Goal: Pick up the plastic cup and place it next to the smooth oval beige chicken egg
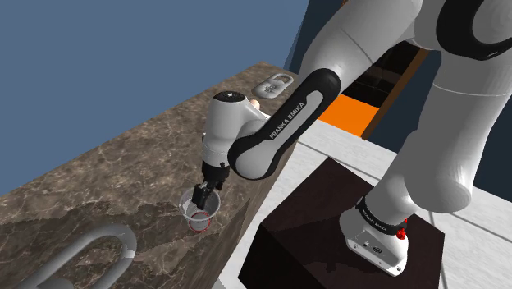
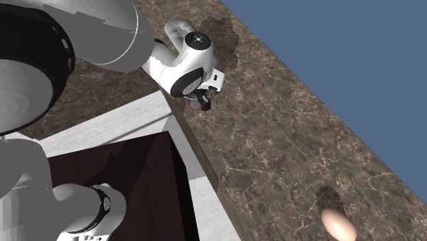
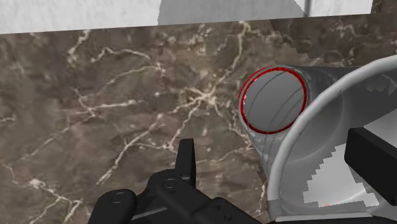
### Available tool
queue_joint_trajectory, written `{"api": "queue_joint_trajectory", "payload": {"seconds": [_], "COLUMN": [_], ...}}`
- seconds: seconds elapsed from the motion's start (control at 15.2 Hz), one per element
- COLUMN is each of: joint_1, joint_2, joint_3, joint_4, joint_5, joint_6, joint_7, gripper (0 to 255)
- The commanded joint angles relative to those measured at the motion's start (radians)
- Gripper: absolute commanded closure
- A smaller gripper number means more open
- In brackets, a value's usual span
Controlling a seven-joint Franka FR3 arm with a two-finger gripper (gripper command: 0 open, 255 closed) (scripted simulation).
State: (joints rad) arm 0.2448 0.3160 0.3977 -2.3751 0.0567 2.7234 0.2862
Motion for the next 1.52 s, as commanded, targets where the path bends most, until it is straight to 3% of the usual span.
{"api": "queue_joint_trajectory", "payload": {"seconds": [0.0,0.59,1.45], "joint_1": [0.0,0.0,-0.038], "joint_2": [0.0,0.0,-0.17], "joint_3": [0.0,0.0,0.047], "joint_4": [0.0,0.0,0.007], "joint_5": [0.0,0.0,0.088], "joint_6": [0.0,0.0,-0.168], "joint_7": [0.0,0.0,-0.043], "gripper": [255,255,255]}}
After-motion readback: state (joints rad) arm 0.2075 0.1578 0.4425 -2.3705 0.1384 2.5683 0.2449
